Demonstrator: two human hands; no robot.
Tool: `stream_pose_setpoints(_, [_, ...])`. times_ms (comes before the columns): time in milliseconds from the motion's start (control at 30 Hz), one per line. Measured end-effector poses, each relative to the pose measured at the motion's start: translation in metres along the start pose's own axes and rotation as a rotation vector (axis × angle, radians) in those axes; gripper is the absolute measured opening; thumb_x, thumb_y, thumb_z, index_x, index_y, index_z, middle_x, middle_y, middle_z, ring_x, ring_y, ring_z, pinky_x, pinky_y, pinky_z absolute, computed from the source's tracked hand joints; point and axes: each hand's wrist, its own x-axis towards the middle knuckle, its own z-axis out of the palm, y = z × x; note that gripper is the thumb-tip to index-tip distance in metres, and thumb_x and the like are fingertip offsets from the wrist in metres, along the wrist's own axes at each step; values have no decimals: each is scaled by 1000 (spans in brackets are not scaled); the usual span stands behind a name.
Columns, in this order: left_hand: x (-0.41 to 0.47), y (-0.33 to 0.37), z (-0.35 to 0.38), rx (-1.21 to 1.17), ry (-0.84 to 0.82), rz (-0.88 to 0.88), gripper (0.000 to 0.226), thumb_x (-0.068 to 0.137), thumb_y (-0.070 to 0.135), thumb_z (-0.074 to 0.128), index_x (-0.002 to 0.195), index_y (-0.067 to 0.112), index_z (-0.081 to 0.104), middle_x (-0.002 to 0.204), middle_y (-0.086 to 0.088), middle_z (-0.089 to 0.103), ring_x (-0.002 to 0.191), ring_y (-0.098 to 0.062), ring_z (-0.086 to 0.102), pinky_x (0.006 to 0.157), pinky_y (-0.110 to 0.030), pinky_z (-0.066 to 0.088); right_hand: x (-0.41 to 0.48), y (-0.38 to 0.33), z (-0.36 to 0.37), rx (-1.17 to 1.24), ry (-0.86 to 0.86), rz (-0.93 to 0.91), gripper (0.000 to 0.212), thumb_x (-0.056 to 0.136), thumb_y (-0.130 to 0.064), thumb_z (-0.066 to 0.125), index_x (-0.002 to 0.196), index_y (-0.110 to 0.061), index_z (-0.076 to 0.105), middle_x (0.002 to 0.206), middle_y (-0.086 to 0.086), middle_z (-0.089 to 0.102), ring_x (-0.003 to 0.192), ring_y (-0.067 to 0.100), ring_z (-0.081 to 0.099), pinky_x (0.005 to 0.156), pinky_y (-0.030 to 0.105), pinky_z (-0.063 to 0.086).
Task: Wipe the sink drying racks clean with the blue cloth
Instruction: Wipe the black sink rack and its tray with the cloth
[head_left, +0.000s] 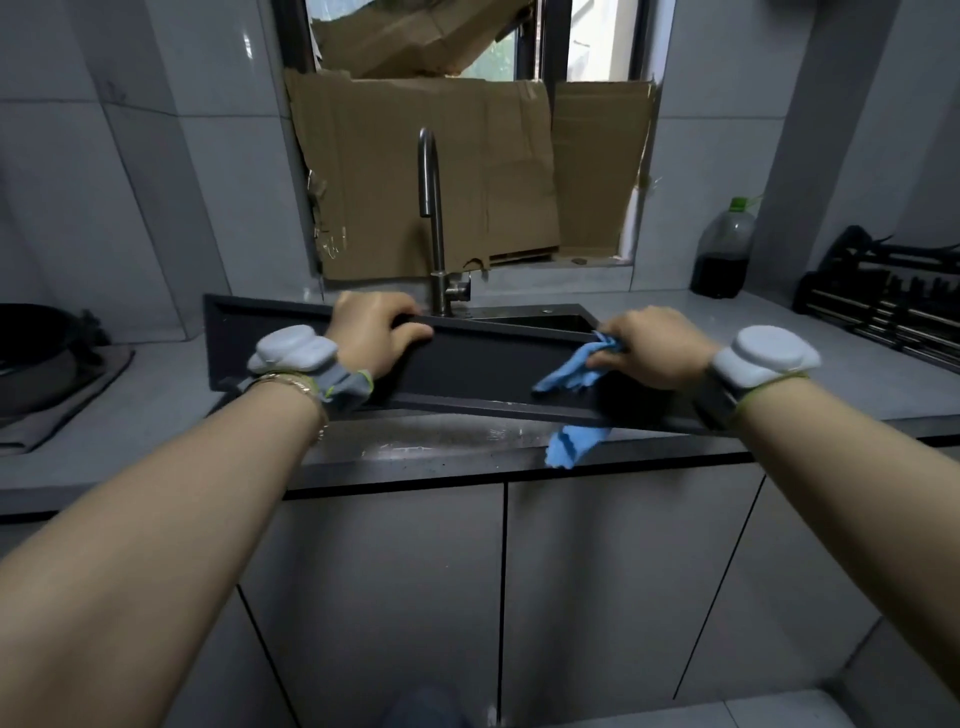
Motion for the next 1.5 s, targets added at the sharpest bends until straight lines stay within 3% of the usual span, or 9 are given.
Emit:
stream_pose_setpoints(233, [-10, -31, -6, 231, -133, -221, 26, 91, 29, 60, 106, 9, 66, 111, -15, 67, 110, -33, 56, 96, -35, 33, -9, 18, 8, -29, 21, 70, 25, 91, -41, 54, 83, -17, 56, 86, 4, 60, 83, 25, 55, 68, 29, 29])
stream_pose_setpoints(367, [1, 16, 5, 430, -327, 39, 42, 93, 50, 46, 121, 18, 53, 122, -4, 60, 117, -24, 52, 103, -39, 29, 2, -10, 0, -41, 33, -14, 24, 92, -41, 52, 84, -19, 53, 81, 1, 52, 79, 23, 51, 64, 28, 31])
stream_pose_setpoints(467, [10, 65, 24, 400, -260, 239, 34, 98, 41, 40, 113, 13, 54, 116, -8, 63, 109, -27, 55, 85, -34, 33, 13, -37, -3, -13, 100, -112, 28, 93, -40, 51, 74, -21, 43, 81, 2, 53, 75, 21, 47, 63, 28, 29])
stream_pose_setpoints(567, [17, 73, 22, 383, -193, 267, 32, 99, 37, 42, 104, 10, 59, 105, -11, 66, 101, -32, 57, 72, -31, 27, 13, -34, -13, -28, 143, -135, 24, 93, -42, 50, 79, -23, 46, 84, 3, 59, 76, 23, 51, 64, 29, 31])
stream_pose_setpoints(733, [14, 38, 3, 254, -139, 166, 28, 97, 35, 48, 96, 10, 62, 96, -12, 68, 97, -32, 58, 87, -31, 27, -1, 0, -22, -61, 181, -38, 21, 92, -43, 51, 83, -24, 52, 78, -2, 53, 83, 25, 57, 69, 30, 32])
stream_pose_setpoints(933, [9, 40, -4, 285, -131, 118, 29, 97, 36, 47, 86, 11, 56, 96, -15, 66, 96, -35, 57, 72, -33, 31, 5, -6, 2, 580, 365, 139, 22, 86, -23, 62, 81, -2, 62, 77, 13, 64, 75, 25, 58, 69, 38, 46])
stream_pose_setpoints(1067, [13, 54, -4, 242, -12, 51, 34, 95, 41, 48, 94, 10, 62, 99, -14, 66, 100, -35, 57, 69, -32, 31, 19, -9, 9, 1067, 676, 400, 18, 75, -25, 63, 60, -17, 57, 62, 2, 56, 65, 15, 50, 63, 36, 42])
stream_pose_setpoints(1300, [5, 61, 20, 132, -35, -107, 31, 94, 44, 50, 91, 16, 63, 101, -10, 66, 101, -33, 56, 67, -30, 31, 25, -15, 25, 1257, 824, 734, 29, 74, -30, 69, 55, -22, 49, 57, -8, 48, 64, 14, 47, 65, 29, 41])
stream_pose_setpoints(1500, [8, 54, 13, 60, -50, -194, 28, 93, 43, 52, 85, 18, 63, 98, -8, 67, 100, -32, 57, 66, -30, 33, 17, -5, 40, 1355, 713, 553, 19, 72, -17, 68, 57, -20, 56, 64, 1, 56, 68, 15, 51, 64, 32, 43])
